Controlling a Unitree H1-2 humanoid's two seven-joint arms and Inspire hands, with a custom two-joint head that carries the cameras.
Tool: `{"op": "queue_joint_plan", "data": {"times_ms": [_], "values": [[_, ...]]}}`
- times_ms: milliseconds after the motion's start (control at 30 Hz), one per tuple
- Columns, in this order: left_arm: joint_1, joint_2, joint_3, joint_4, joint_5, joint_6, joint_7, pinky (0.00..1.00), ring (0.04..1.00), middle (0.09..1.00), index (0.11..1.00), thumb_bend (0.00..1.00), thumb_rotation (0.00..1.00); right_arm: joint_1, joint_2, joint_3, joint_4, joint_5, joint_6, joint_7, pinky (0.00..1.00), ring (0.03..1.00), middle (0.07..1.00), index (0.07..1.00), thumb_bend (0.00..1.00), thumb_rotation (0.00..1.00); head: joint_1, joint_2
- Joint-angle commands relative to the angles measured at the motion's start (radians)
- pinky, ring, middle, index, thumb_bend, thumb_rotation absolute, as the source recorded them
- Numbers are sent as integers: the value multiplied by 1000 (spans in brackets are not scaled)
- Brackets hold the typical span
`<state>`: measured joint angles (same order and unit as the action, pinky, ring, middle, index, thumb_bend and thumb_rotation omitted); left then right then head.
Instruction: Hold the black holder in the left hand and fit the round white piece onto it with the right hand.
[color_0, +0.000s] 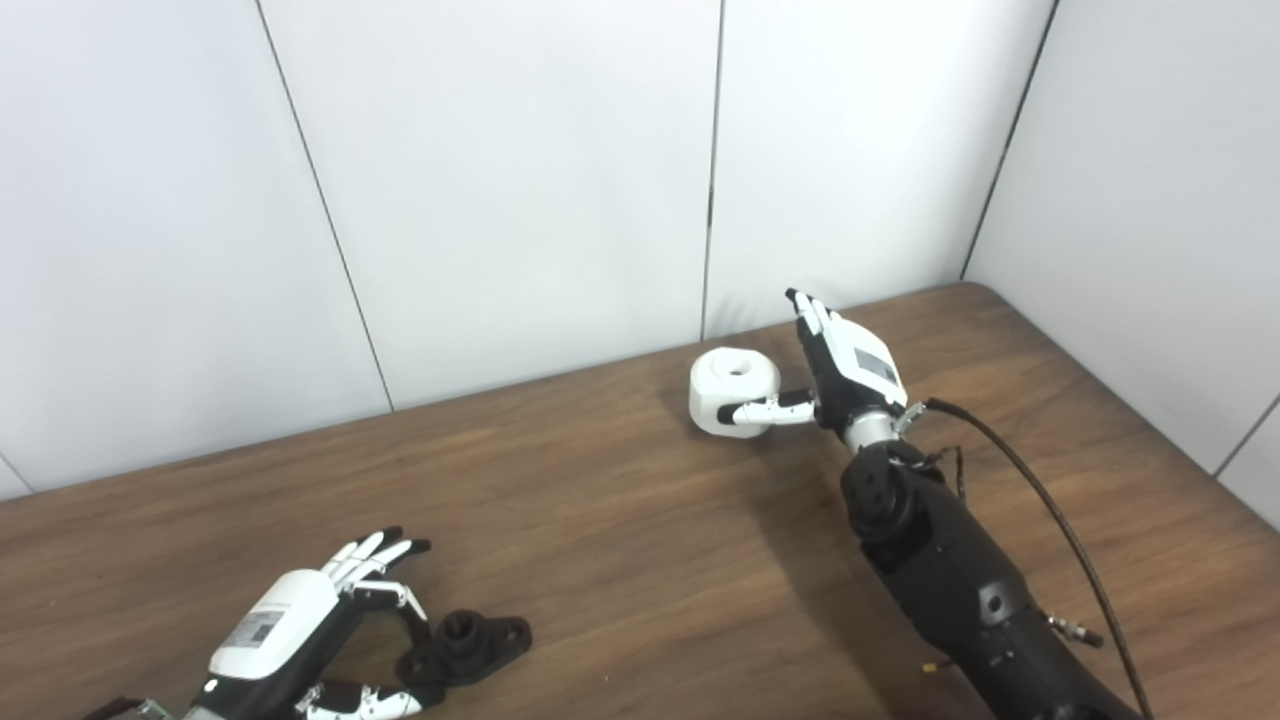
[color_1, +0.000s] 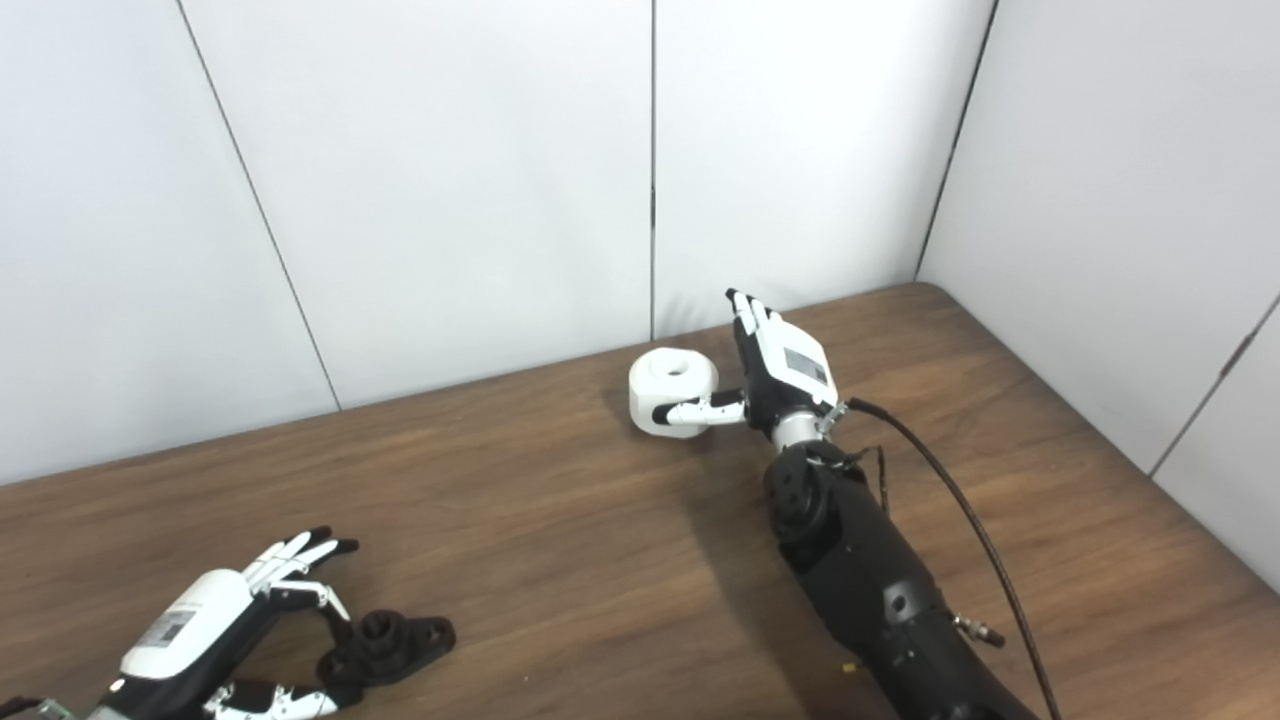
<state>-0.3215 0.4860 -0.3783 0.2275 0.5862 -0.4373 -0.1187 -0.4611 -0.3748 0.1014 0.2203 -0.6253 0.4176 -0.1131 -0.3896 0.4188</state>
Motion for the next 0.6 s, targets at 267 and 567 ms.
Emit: {"op": "queue_joint_plan", "data": {"times_ms": [267,567], "values": [[10,5,-24,36,55,4,-20,1000,1000,932,481,518,48,-38,-68,11,-53,-19,51,181,916,1000,1000,995,1000,462,3,-1],[8,2,-25,40,57,3,-14,1000,1000,928,481,519,48,-42,-83,18,-50,-41,51,262,900,1000,1000,1000,1000,592,9,-5]]}}
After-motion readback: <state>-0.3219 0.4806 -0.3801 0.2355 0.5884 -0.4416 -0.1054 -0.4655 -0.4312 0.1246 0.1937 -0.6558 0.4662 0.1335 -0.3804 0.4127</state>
